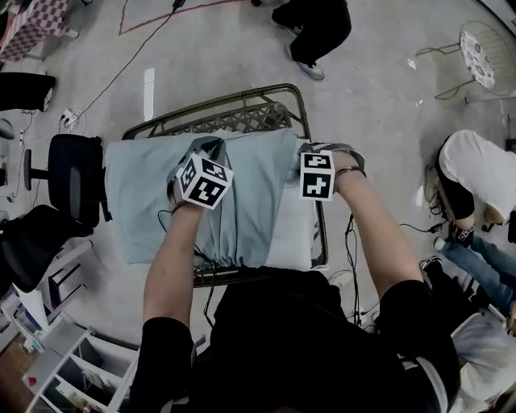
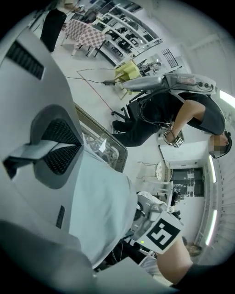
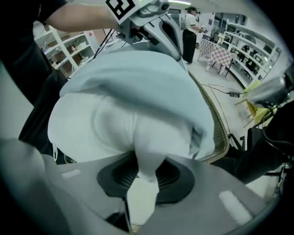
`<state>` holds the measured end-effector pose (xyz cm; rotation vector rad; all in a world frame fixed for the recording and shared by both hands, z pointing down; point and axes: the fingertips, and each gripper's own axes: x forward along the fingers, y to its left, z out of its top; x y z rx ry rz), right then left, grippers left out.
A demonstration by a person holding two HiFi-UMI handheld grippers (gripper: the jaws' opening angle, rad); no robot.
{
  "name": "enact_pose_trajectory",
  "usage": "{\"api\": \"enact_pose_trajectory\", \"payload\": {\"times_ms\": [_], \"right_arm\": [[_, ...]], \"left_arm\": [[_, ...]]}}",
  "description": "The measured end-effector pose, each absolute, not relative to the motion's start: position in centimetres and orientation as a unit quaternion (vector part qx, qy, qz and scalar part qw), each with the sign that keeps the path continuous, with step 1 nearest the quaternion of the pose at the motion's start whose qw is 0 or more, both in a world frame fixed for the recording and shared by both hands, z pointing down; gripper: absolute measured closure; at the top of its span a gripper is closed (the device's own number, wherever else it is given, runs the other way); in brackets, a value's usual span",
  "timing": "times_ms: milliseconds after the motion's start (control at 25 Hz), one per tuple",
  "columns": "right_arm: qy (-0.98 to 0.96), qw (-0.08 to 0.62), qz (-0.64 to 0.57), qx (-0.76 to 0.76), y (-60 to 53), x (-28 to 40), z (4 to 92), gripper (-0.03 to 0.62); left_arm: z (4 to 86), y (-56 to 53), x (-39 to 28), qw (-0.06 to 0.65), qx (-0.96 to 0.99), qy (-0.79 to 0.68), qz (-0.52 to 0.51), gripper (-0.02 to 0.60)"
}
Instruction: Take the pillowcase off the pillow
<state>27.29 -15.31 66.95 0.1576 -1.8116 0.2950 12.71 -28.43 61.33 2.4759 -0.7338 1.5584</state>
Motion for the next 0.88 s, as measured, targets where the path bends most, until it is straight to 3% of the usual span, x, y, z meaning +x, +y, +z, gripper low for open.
{"api": "enact_pose_trajectory", "payload": {"times_ms": [120, 360, 520, 680, 880], "right_arm": [[-0.794, 0.579, 0.152, 0.103, -14.4, 28.2, 65.5, 0.527], [-0.808, 0.558, 0.148, 0.120, -13.3, 29.2, 62.3, 0.530], [-0.805, 0.565, 0.121, 0.137, -13.4, 28.3, 60.9, 0.525], [-0.802, 0.569, 0.105, 0.148, -12.9, 27.9, 59.8, 0.525], [-0.797, 0.578, 0.088, 0.150, -11.9, 27.7, 58.8, 0.525]], "left_arm": [[61.2, -28.4, 9.6, 0.086, 0.815, -0.241, 0.520, 0.575], [59.2, -27.6, 5.4, 0.103, 0.819, -0.261, 0.500, 0.574], [57.3, -26.5, 10.3, 0.086, 0.841, -0.249, 0.473, 0.556], [55.6, -24.4, 16.6, 0.100, 0.875, -0.207, 0.426, 0.453], [57.8, -22.5, 19.3, 0.121, 0.869, -0.171, 0.448, 0.428]]}}
